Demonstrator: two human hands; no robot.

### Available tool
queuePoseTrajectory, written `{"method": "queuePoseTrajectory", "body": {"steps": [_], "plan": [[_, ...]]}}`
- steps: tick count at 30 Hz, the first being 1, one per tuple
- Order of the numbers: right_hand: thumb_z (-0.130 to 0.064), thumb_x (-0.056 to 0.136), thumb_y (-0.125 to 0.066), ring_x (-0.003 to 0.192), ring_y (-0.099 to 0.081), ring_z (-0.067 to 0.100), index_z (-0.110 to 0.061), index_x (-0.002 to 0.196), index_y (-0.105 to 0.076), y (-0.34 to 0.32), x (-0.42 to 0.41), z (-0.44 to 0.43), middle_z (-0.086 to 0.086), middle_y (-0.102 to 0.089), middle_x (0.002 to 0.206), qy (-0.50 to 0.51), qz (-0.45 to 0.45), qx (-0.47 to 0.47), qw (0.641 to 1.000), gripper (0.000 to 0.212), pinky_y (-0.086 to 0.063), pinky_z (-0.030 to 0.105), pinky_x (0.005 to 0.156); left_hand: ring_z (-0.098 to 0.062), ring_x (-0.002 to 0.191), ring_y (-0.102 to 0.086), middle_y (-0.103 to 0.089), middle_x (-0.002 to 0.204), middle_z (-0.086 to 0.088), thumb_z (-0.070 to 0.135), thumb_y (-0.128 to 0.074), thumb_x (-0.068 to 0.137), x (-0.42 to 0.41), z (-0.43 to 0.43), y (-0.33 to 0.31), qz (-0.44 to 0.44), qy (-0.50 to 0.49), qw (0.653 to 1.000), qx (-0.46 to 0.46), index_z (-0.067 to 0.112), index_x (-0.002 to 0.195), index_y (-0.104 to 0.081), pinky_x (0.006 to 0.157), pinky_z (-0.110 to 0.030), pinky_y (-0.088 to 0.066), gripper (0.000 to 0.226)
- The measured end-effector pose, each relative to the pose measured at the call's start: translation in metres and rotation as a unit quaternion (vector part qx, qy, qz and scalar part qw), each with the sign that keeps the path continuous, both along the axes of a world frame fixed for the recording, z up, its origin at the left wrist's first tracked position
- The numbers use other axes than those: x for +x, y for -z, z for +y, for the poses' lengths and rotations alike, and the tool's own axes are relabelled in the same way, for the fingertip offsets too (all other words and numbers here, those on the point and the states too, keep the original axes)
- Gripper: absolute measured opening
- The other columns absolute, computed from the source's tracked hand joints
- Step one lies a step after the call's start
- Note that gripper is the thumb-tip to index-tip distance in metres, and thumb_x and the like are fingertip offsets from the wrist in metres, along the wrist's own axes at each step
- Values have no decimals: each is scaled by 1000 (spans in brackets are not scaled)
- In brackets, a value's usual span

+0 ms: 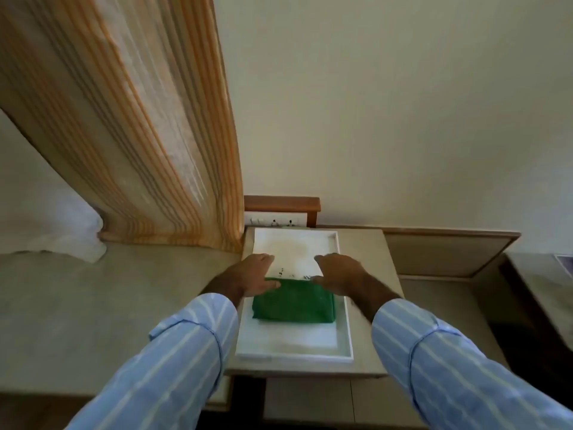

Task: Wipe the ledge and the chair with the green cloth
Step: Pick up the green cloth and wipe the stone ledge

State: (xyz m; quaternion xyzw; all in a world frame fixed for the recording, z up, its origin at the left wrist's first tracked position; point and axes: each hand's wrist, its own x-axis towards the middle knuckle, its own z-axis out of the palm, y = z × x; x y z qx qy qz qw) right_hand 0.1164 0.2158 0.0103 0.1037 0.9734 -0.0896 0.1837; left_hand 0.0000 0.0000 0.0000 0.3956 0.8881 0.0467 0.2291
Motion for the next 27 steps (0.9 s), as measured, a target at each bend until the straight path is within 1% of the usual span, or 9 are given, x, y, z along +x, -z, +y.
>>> {"method": "queuePoseTrajectory", "body": {"steps": [2,5,9,15,19,21,23,25,27], "plan": [[-41,104,-54,127,-63,34,-12,145,-52,17,1,-7,15,-62,142,24,-13,-2,1000,50,-55,47,104,-28,149,-23,-23,163,-13,47,-51,98,5,1,15,-14,-8,999,-30,9,156,-20,121,-42,-25,76],[-27,101,-56,123,-65,30,-14,138,-57,36,8,-15,11,-66,135,39,-37,-4,999,40,-58,47,102,-31,138,-39,-39,152,-14,33,-55,98,16,0,32,-2,-28,999,-45,10,148,-35,112,-44,-38,58],[-27,99,-66,127,-62,30,-12,139,-59,42,2,-9,11,-63,137,17,-44,3,999,44,-55,45,107,-31,125,-47,-48,134,-13,15,-60,91,24,6,39,29,-72,997,-19,9,134,-49,101,-44,-46,45],[-23,92,-69,113,-67,27,-7,119,-72,23,-23,-2,11,-70,119,-5,-66,-38,997,32,-60,38,97,-34,111,-58,-63,120,-19,15,-67,85,20,-9,21,-46,-158,985,61,4,116,-66,90,-34,-46,33],[-37,91,-69,104,-65,22,-15,114,-69,-6,-55,-23,6,-69,112,-16,-31,-104,994,32,-60,36,91,-32,102,-61,-66,109,-19,13,-73,83,14,-55,-2,-96,-241,952,164,3,103,-62,79,-32,-46,25],[-37,90,-68,96,-62,17,-20,106,-66,-17,-72,-45,3,-67,106,-30,-4,-128,991,24,-54,29,77,-27,91,-59,-64,95,-10,11,-72,83,10,-84,-13,-102,-279,930,218,15,87,-56,71,-29,-43,16],[-34,89,-69,92,-61,17,-20,105,-65,-26,-91,-76,3,-67,104,-39,16,-156,987,22,-47,26,69,-22,83,-55,-58,82,2,12,-69,84,5,-119,-26,-97,-319,904,267,28,77,-50,66,-28,-41,26],[-28,88,-72,97,-65,22,-16,110,-67,-31,-109,-112,5,-69,107,-33,39,-216,975,26,-51,28,70,-21,81,-56,-59,81,2,13,-69,85,-1,-160,-35,-83,-368,875,304,25,81,-54,67,-28,-43,19],[-22,88,-77,97,-72,22,-12,117,-70,-34,-124,-155,5,-73,109,15,62,-335,940,31,-60,30,72,-20,79,-56,-61,84,-3,14,-69,85,-5,-208,-39,-44,-416,848,326,12,90,-58,67,-29,-43,12]]}}
